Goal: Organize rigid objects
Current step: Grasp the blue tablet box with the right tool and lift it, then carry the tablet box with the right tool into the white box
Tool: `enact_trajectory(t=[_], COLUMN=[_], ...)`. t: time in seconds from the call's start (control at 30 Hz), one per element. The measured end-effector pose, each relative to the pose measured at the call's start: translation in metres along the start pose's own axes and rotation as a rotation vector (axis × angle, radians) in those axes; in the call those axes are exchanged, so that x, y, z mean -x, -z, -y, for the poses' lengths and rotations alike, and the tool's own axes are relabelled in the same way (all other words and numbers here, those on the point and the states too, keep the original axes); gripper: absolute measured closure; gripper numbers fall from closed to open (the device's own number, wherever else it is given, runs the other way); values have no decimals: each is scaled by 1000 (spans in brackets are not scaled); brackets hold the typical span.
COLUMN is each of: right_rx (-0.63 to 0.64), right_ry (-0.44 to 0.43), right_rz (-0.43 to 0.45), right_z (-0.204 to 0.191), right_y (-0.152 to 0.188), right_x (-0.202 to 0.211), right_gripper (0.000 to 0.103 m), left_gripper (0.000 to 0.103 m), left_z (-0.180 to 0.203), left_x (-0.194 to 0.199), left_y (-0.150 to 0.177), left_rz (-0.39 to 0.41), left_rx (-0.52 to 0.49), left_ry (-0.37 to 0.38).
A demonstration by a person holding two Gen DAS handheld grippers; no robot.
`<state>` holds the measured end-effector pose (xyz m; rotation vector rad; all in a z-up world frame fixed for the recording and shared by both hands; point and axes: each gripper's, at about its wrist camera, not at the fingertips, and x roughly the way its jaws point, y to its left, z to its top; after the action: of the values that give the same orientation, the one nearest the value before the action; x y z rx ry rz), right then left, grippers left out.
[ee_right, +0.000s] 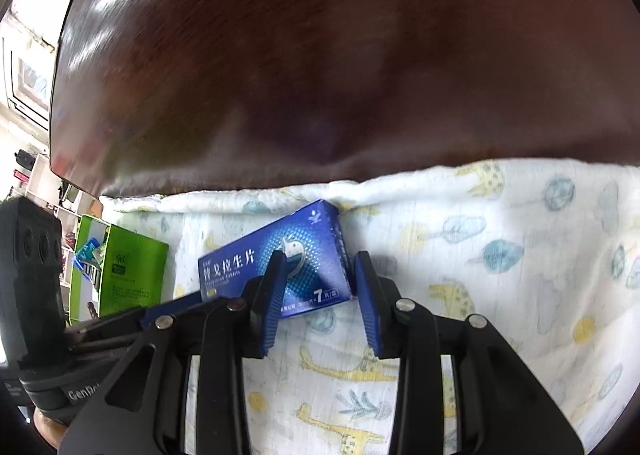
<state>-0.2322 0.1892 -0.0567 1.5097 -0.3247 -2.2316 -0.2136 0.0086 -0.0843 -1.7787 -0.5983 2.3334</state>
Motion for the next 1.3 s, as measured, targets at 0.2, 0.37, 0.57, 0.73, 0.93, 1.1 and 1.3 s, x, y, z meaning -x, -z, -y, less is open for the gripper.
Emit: enact_trajectory(t=[0.2, 0.37, 0.57, 0.73, 0.93, 1.1, 1.3], right_rx=[-1, 11, 41, 66, 95, 131, 173], right_ry=[69, 77, 59, 36, 17, -11, -48], right_rz=[43, 106, 160, 192, 212, 207, 182], right_z=[-10, -25, -52, -78, -118, -154, -195], right_y=[16, 24, 28, 35, 44, 50, 58], right_x=[17, 41, 64, 77, 79, 72, 58], right_gripper=[67, 67, 67, 67, 67, 67, 67], left_gripper=[65, 65, 65, 65, 65, 65, 65], left_z=[11, 12, 11, -4, -32, -58, -96], left_x=[12, 37, 80, 115, 143, 167, 183], left_y=[14, 18, 22, 29, 33, 35, 42], left_rz=[9, 59, 140, 207, 260, 308, 352], left_rx=[-79, -139, -187, -213, -208, -173, -133], left_ry=[-1, 0, -3, -12, -19, -30, -58])
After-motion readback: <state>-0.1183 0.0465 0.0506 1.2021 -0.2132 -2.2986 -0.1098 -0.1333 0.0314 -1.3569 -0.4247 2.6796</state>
